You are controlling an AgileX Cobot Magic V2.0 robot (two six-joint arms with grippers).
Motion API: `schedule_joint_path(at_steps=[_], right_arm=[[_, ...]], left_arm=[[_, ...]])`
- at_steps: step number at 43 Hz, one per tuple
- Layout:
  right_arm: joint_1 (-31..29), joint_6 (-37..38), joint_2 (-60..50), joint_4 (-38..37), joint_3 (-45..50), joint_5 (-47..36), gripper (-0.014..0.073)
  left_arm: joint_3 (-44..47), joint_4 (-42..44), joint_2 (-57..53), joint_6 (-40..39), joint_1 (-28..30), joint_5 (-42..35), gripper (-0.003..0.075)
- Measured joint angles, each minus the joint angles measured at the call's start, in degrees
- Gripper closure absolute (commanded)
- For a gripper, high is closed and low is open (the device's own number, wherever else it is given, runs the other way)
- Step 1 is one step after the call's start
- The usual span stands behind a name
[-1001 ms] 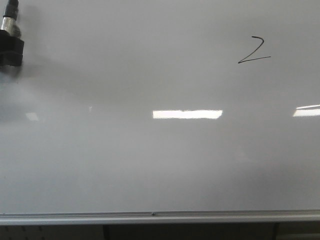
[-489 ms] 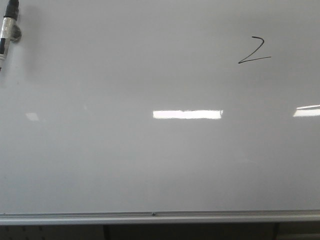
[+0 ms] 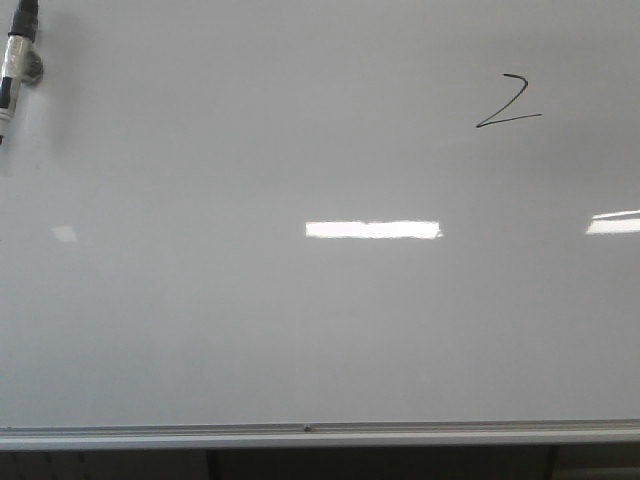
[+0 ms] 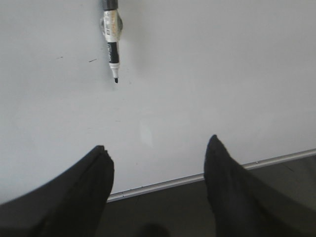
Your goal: Write number 2 on whiteboard
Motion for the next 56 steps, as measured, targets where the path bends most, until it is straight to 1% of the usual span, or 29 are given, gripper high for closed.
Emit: schedule_joint_path(at_steps=[8, 14, 17, 19, 20, 23, 27, 30, 32, 35, 37, 56], right_arm=[[0.0, 0.0, -4.75, 0.0, -0.21, 1.79, 0.0088], [0.0, 0.0, -6.4, 0.0, -0.21, 1.79, 0.0088], [0.0, 0.0, -6.62, 0.0, -0.21, 1.79, 0.0089], [0.0, 0.0, -6.66, 0.0, -0.21, 1.79, 0.0109], [0.0, 0.0, -6.76, 0.0, -0.09, 1.79, 0.0125], [0.0, 0.0, -6.76, 0.0, 0.49, 1.79, 0.0215], [0.0, 0.0, -6.76, 0.0, 1.82, 1.79, 0.0379], [0.0, 0.0, -6.76, 0.0, 2.85, 1.79, 0.0487], [0.0, 0.0, -6.76, 0.0, 3.51, 1.79, 0.0544], [0.0, 0.0, -6.76, 0.0, 4.17, 1.79, 0.0622], [0.0, 0.0, -6.76, 0.0, 4.46, 1.79, 0.0666], [0.0, 0.0, -6.76, 0.0, 4.74, -1.24, 0.0663]], left_arm=[[0.0, 0.0, -2.08, 0.0, -1.47, 4.58, 0.0312], [0.91, 0.34, -2.19, 0.1, -1.47, 5.39, 0.0314], [1.52, 0.34, -2.19, 0.1, -1.47, 5.39, 0.0328], [1.66, 0.34, -2.19, 0.1, -1.47, 5.39, 0.035], [1.75, 0.34, -2.19, 0.1, -1.47, 5.39, 0.0371], [1.75, 0.34, -2.19, 0.1, -1.47, 5.2, 0.044], [1.75, 0.34, -2.19, -0.02, -1.47, 4.92, 0.0545], [1.75, 0.34, -2.19, -0.38, -1.47, 4.64, 0.0622], [1.75, 0.34, -2.19, -0.52, -1.47, 4.38, 0.0671], [1.75, 0.34, -2.19, -0.66, -1.47, 4.26, 0.0729], [1.75, 0.34, -2.19, -0.78, -1.47, 4.18, 0.0741], [1.75, 0.34, -2.19, -0.86, -1.47, 3.92, 0.0741]])
